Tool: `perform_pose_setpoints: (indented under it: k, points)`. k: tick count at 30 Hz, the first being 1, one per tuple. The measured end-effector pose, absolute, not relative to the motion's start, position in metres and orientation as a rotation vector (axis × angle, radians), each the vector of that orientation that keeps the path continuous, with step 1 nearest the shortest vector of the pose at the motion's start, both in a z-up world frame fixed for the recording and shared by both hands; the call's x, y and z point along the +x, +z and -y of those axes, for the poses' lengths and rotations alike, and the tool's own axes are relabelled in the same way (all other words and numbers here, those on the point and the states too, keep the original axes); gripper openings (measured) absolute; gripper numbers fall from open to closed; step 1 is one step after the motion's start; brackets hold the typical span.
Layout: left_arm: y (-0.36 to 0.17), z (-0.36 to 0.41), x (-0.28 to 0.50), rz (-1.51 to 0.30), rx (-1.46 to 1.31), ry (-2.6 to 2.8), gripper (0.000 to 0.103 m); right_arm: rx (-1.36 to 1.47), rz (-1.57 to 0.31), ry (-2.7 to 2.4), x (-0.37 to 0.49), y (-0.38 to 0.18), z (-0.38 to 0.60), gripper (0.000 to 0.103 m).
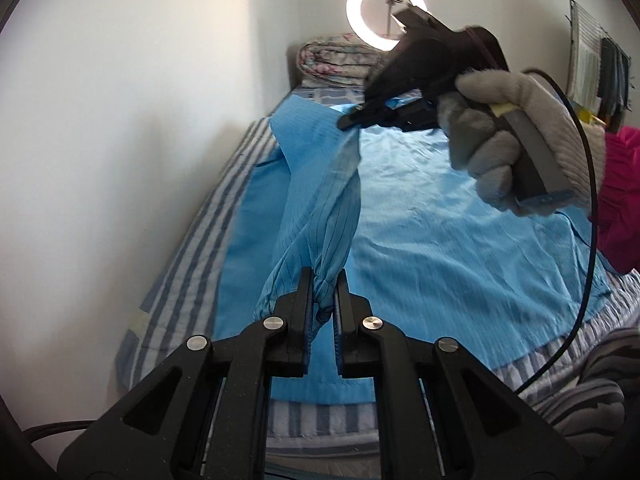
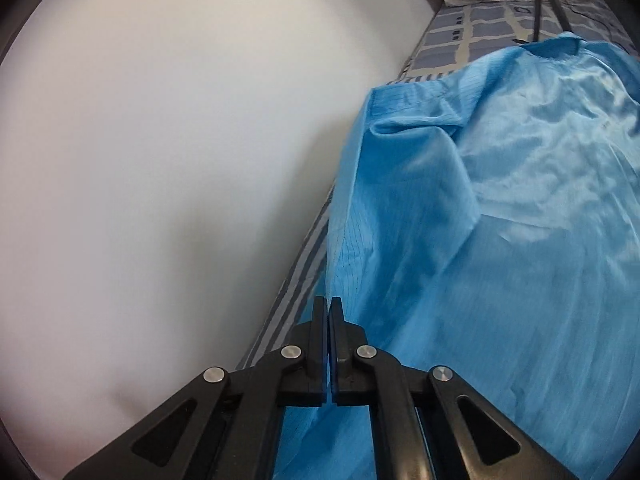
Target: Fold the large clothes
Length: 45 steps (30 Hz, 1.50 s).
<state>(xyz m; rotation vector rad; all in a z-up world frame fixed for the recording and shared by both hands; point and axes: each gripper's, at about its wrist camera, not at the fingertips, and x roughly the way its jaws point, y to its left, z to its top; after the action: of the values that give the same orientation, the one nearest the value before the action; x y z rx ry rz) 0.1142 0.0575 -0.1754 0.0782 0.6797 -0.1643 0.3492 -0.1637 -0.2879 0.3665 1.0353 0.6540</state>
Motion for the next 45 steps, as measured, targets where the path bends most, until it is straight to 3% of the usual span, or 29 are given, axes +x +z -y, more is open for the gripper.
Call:
perform_pose_setpoints:
  k: [7, 9, 11, 17, 19, 22, 23, 24, 26, 36, 42, 45]
  points:
    - [-0.177, -0.046, 0.099, -0.714, 0.085, -0.234, 0.010, 0.512, -1.141, 0.522, 0.310, -0.350, 0.241, 0.000]
    - [-0.178, -0.047, 0.095, -0.733, 0.081, -0.248, 0.021, 0.526, -1.185, 0.519, 0.306, -0.361, 0.247, 0.000]
    - [-0.179, -0.045, 0.088, -0.744, 0.073, -0.264, 0.045, 0.481, -1.218, 0.512, 0.299, -0.367, 0.245, 0.000]
    - [-0.169, -0.061, 0.060, -0.750, 0.026, -0.303, 0.062, 0.248, -1.307, 0.524, 0.285, -0.368, 0.214, 0.000]
    - [-0.164, -0.076, 0.058, -0.756, -0.013, -0.282, 0.063, 0.165, -1.317, 0.517, 0.288, -0.367, 0.206, 0.000]
    - [-0.167, -0.098, 0.063, -0.782, -0.097, -0.227, 0.063, 0.083, -1.287, 0.534, 0.287, -0.350, 0.199, 0.004]
    - [-0.169, -0.106, 0.066, -0.792, -0.134, -0.217, 0.063, 0.044, -1.260, 0.538, 0.283, -0.339, 0.196, 0.010]
    - [-0.172, -0.112, 0.070, -0.803, -0.171, -0.216, 0.063, 0.016, -1.235, 0.539, 0.277, -0.329, 0.193, 0.027]
    - [-0.181, -0.121, 0.080, -0.832, -0.217, -0.221, 0.063, -0.043, -1.174, 0.539, 0.279, -0.311, 0.187, 0.036]
    - [-0.223, -0.124, 0.109, -0.929, -0.315, -0.224, 0.063, -0.123, -0.990, 0.553, 0.314, -0.265, 0.173, 0.036]
    - [-0.241, -0.122, 0.120, -0.967, -0.350, -0.266, 0.046, -0.112, -0.972, 0.558, 0.360, -0.258, 0.146, 0.036]
    - [-0.249, -0.121, 0.124, -0.984, -0.352, -0.262, 0.025, -0.126, -0.977, 0.551, 0.386, -0.263, 0.128, 0.036]
